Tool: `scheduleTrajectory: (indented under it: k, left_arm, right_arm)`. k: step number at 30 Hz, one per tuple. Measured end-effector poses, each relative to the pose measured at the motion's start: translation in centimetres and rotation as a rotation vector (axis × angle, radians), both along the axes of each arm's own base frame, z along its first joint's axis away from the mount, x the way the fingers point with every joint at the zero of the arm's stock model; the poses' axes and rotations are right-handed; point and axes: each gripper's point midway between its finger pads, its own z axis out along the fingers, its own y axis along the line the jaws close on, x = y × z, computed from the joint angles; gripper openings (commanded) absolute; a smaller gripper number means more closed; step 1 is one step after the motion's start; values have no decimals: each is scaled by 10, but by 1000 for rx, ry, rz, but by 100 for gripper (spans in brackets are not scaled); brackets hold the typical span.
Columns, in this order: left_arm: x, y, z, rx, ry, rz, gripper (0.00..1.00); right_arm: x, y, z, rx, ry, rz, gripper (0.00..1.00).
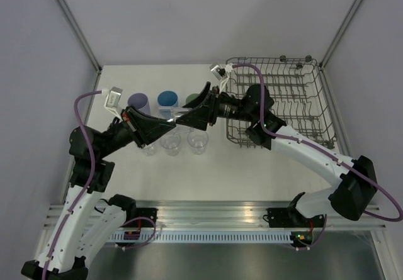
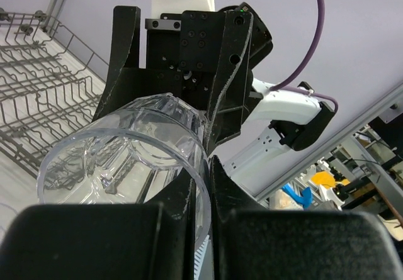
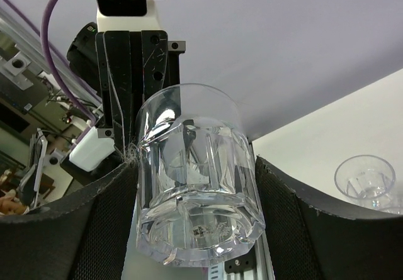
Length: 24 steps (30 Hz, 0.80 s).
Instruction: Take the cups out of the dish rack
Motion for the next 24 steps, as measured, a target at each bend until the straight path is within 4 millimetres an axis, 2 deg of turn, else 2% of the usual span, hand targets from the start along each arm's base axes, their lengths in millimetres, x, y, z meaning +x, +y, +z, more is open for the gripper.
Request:
scheduleTrajectory:
  k: [4,5,7,10,12,14,18,21,24]
  left_arm:
    - [-5,0,2,15,-37,-11,2]
    - [-6,0,2,17,-43,-11,2]
    - [-8,1,1,23,-51,-12,2]
    - [-7,1,-2,44,-51,-5,2]
    - [-4,2,-4,74,-41,9,2]
    - [1,5,-9,124,-25,47,2]
    - [13,15,-16,222,-19,148,2]
    - [25,26,-23,301,-4,233,2]
    - [45,40,-36,403,57,338,2]
  right_arm:
    - [-4,1,4,-13,-21,45,38]
    - [-5,1,4,-14,-24,54,44]
    - [-6,1,3,-17,-27,62,49]
    - [-5,1,0,-28,-26,58,70]
    - [-2,-1,0,-34,-27,48,95]
    - [13,-10,2,-39,-42,-29,98]
    - [45,-41,13,-65,-93,-225,98]
    - [48,-55,22,-91,-140,-306,98]
    - [50,-71,27,-127,-185,-381,98]
